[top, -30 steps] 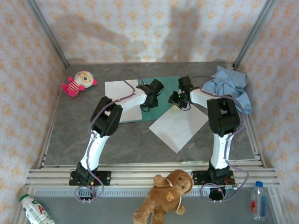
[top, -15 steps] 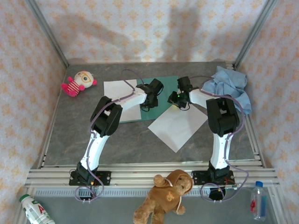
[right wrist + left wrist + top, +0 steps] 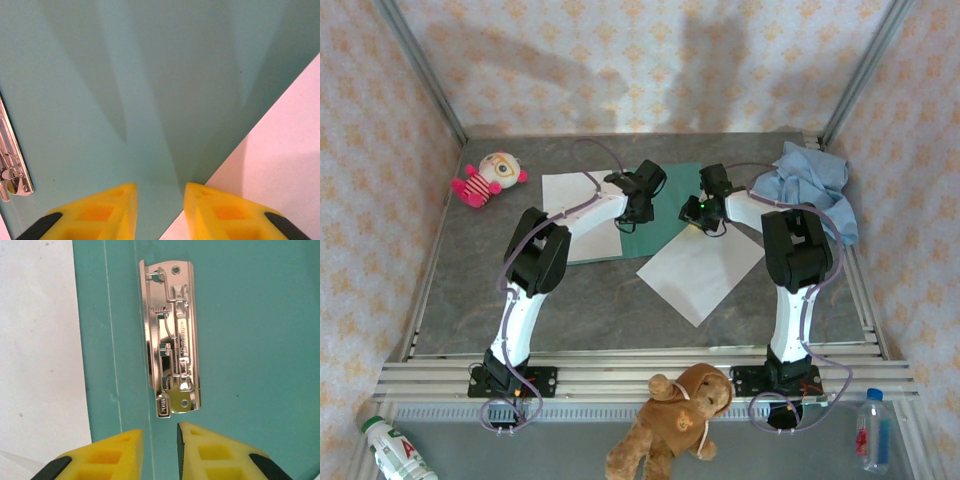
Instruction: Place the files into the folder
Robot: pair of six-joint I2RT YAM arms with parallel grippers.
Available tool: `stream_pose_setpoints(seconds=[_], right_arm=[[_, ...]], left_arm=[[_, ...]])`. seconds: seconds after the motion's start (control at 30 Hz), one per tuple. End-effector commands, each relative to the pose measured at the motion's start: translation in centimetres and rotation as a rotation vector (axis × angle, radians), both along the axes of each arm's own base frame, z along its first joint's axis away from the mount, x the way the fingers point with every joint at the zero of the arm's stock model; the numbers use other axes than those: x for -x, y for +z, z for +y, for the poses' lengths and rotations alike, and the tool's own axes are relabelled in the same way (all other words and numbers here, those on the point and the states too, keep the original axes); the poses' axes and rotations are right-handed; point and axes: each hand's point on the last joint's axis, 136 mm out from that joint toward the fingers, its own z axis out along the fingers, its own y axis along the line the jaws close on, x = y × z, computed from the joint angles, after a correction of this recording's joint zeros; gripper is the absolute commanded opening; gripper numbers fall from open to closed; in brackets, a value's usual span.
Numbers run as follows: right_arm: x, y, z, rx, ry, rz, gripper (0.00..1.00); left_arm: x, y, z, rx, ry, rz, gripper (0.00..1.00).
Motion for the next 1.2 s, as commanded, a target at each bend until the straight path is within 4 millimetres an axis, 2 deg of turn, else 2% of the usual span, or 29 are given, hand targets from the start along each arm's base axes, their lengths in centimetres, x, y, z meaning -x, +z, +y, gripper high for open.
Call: stream_pose_setpoints(seconds=[0.0, 0.57, 0.73, 1.17], right_arm=[[3.2, -3.0, -0.3, 0.044, 0.007, 0.135, 0.32], [3.4, -3.3, 0.1, 0.041, 0.018, 0.146, 0.32], [3.3, -3.1, 0.1, 0.040, 0.017, 0.143, 0.32], [3.8, -3.4, 0.6, 0.034, 0.028, 0.152, 0.32]], left_arm=[[-0.2, 0.1, 1.0, -0.027, 0.031, 0.006, 0.25], [-0.5, -2.6, -0.1, -0.009, 0.027, 0.058, 0.22], [-0.4, -3.3, -0.1, -0.015, 0.029, 0.069, 0.17], [-0.3, -3.2, 0.3, -0.035, 0.026, 0.071, 0.11]])
